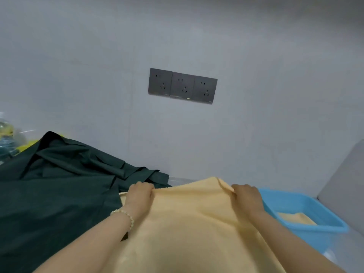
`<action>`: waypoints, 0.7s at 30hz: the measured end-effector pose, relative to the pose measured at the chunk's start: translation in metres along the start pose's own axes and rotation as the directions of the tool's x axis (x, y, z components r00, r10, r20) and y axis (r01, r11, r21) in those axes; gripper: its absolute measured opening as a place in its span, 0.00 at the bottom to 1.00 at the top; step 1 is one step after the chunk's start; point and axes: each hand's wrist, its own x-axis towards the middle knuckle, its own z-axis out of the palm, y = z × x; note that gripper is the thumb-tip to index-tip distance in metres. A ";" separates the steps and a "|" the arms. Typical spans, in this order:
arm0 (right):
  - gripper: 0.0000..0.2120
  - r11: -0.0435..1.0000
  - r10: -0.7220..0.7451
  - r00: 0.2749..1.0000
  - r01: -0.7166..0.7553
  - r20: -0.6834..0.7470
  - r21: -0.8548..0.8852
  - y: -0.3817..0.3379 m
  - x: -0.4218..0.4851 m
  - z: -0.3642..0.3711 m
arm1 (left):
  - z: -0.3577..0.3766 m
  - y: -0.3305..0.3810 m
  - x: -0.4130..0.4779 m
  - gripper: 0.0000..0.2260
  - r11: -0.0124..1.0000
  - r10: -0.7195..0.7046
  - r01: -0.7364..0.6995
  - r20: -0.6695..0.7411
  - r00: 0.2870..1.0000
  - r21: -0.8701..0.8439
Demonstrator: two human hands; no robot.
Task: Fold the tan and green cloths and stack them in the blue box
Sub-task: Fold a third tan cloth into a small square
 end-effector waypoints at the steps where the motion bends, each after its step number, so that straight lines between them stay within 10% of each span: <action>1: 0.09 0.995 -0.006 1.000 0.008 0.019 -0.103 0.004 0.004 0.007 | 0.002 0.004 0.007 0.13 1.000 -0.017 0.016 -0.022 1.000 -0.007; 12: 0.13 0.901 0.051 0.990 0.011 0.131 -0.434 0.067 0.041 0.040 | 0.046 0.088 0.078 0.12 0.994 0.084 -0.081 -0.037 0.996 0.079; 21: 0.25 0.995 -0.086 0.996 0.086 0.007 -0.041 0.034 0.011 0.053 | 0.076 0.113 0.027 0.25 0.992 0.064 -0.042 0.181 0.981 -0.120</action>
